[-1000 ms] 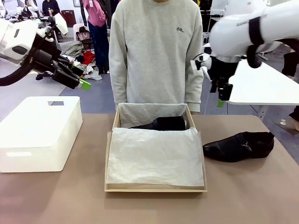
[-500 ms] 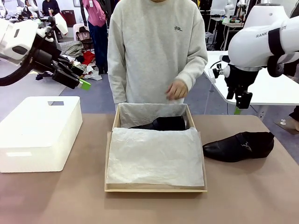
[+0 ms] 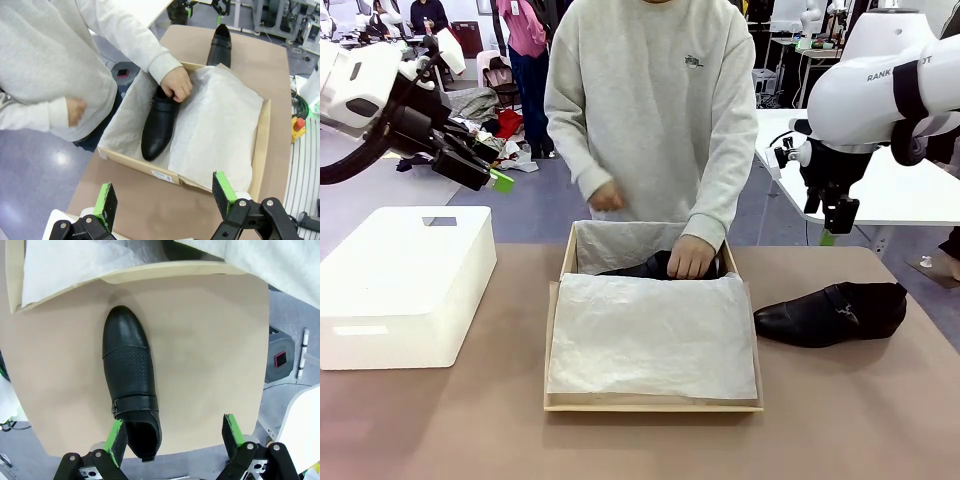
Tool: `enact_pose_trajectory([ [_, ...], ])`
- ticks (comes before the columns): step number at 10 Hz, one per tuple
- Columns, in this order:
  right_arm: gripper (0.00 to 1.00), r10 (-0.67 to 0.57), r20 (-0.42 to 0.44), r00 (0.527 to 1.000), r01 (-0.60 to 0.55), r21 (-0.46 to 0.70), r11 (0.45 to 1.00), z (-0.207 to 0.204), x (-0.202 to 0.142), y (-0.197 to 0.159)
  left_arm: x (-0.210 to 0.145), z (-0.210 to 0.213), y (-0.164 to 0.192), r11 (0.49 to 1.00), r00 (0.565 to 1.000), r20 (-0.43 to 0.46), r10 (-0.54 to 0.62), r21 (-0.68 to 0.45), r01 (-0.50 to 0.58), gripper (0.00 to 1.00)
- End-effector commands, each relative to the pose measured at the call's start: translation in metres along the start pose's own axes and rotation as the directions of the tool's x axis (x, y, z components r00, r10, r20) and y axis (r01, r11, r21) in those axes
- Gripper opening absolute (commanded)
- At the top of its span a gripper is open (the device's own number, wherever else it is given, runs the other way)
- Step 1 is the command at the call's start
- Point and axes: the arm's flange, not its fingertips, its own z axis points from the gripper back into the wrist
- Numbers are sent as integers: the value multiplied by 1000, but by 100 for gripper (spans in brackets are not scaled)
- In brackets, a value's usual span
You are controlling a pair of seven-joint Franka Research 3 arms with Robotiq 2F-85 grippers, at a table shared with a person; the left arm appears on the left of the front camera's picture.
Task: Pack the shoes into the box.
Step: Place the other shoe of the Shoes into the Shoes Box.
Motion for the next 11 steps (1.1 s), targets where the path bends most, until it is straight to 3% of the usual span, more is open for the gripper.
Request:
enact_pose_trajectory([
  [1, 100, 0, -1, 1000, 0, -3, 1000, 2, 0, 0, -1, -1, 3, 1000, 1000, 22, -11, -15, 12, 100],
  [3, 100, 0, 0, 1000, 0, 0, 1000, 0, 0, 0, -1, -1, 3, 1000, 1000, 22, -11, -15, 12, 100],
  [11, 100, -35, 5, 999, 35, 11, 999, -36, -81, 12, -1, -1, 3, 1000, 1000, 22, -11, -15, 12, 100],
])
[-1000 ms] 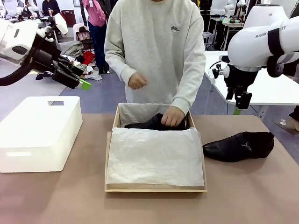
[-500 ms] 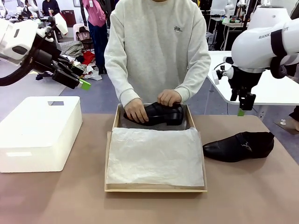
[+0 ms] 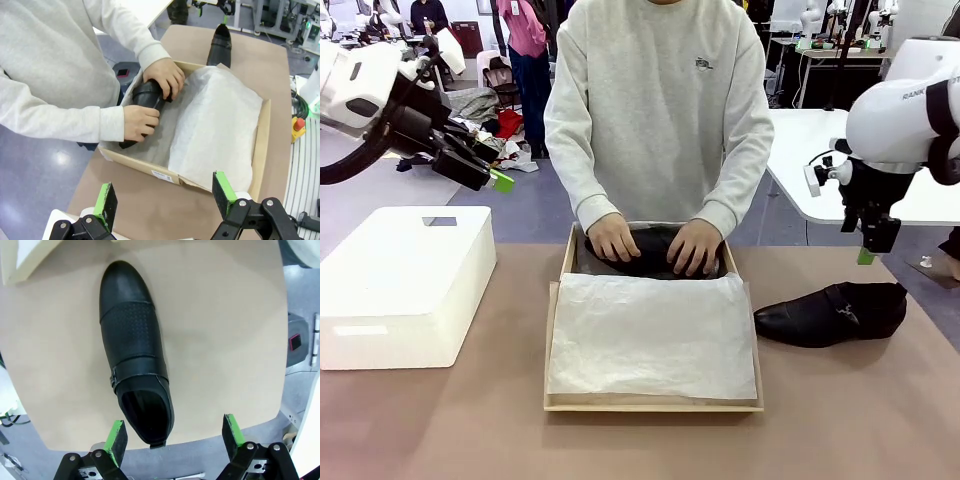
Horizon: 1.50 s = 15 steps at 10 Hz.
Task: Pack the shoes into the box.
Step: Place the other shoe of the Shoes into the Shoes Box.
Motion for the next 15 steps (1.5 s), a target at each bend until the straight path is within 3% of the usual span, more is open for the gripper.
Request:
enact_pose_trajectory([
  [1, 100, 32, 2, 999, -32, -29, 999, -8, -14, 5, -1, -1, 3, 1000, 1000, 22, -12, -15, 12, 100],
  [5, 100, 42, 36, 998, -41, -29, 999, -32, -35, 8, -1, -1, 3, 1000, 1000, 22, -12, -15, 12, 100],
  [15, 100, 11, 60, 998, -12, 19, 1000, -70, -36, 0, -1, -1, 3, 1000, 1000, 22, -12, -15, 12, 100],
])
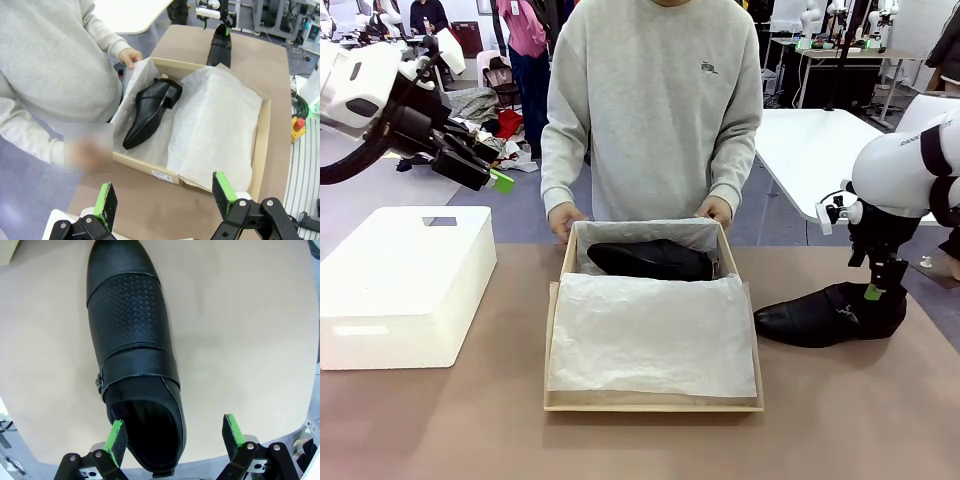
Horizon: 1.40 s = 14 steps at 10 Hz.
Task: Pack the shoes into the box.
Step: Place the other shoe of the Shoes into the Shoes Box.
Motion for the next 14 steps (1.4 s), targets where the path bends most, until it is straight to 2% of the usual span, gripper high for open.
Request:
enact_pose_trajectory([
  [1, 100, 26, 33, 999, -26, -17, 1000, -2, -6, -6, -1, -1, 3, 1000, 1000, 22, -12, -15, 12, 100],
  [7, 100, 44, 56, 997, -44, -1, 999, -17, -14, -21, -1, -1, 3, 1000, 1000, 22, -12, -15, 12, 100],
  [12, 100, -25, 68, 997, 23, 33, 999, -37, -15, -33, -1, -1, 3, 1000, 1000, 22, -12, -15, 12, 100],
  [14, 85, -33, 64, 997, 29, 57, 998, -39, -14, -35, -1, -1, 3, 1000, 1000, 22, -12, -15, 12, 100],
])
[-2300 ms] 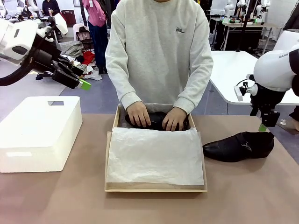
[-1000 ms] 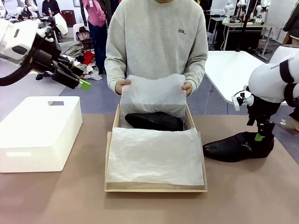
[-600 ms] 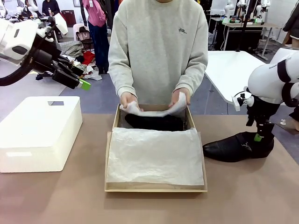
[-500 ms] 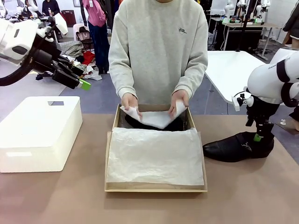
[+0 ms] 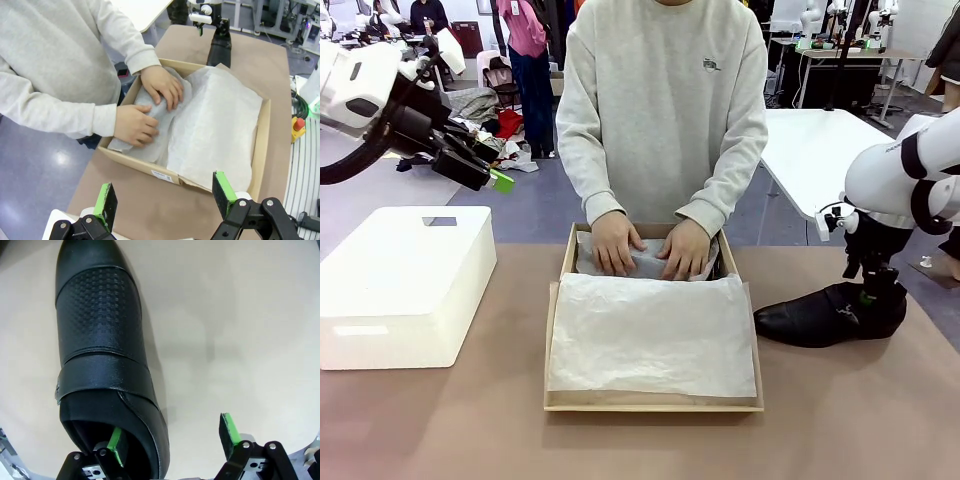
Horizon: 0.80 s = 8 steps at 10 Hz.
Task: Pack the shoes into the box.
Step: Place the other shoe of the Shoes into the Shoes Box.
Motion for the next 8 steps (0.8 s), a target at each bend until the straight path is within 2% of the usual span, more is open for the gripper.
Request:
enact_pose_trajectory([
  [1, 76, -4, 18, 1000, 4, 21, 1000, 2, 0, -7, -1, -1, 3, 1000, 1000, 22, -12, -15, 12, 100],
  [4, 47, -18, 44, 999, 15, 61, 998, -1, 0, -10, -1, -1, 3, 1000, 1000, 22, -12, -15, 12, 100],
  [8, 5, 21, 63, 998, -26, 85, 996, -1, 0, -11, -1, -1, 3, 1000, 1000, 22, -12, -15, 12, 100],
])
